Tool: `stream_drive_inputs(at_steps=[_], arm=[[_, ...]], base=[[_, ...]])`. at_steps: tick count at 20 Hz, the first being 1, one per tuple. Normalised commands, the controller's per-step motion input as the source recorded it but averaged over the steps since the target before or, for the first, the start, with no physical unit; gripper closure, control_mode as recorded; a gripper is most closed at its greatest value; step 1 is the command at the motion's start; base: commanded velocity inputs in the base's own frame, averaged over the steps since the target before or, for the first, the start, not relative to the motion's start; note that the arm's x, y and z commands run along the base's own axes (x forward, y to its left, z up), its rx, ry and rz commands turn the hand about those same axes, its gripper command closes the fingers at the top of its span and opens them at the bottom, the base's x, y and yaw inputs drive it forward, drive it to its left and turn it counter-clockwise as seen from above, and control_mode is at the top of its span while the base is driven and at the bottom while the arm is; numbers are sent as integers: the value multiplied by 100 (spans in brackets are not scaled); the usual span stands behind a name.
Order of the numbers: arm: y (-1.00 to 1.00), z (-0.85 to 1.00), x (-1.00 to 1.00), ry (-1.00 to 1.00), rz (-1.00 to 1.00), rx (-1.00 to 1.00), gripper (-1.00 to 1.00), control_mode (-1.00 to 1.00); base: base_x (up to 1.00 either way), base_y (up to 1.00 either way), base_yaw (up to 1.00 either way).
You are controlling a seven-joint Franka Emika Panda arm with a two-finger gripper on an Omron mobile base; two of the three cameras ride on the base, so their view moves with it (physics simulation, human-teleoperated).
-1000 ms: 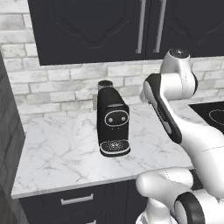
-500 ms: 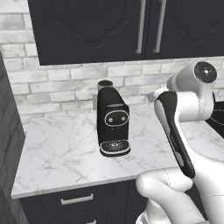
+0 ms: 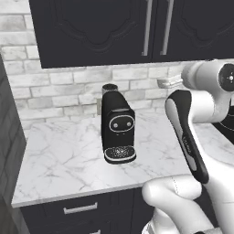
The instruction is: Open the cabinet and move the ladle to the pot. Then close the cabinet.
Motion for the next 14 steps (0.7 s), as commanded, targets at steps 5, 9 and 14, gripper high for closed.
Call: stream_drive_inputs(at_steps=[5, 9, 14], arm=[[0, 73, 21, -14, 0, 15, -100, -100], [-5, 52, 31, -13, 0, 15, -100, -100], [-1, 23, 51, -9, 0, 4, -100, -100]], base=[[0, 0, 0], [0, 0, 0], [0, 0, 0]])
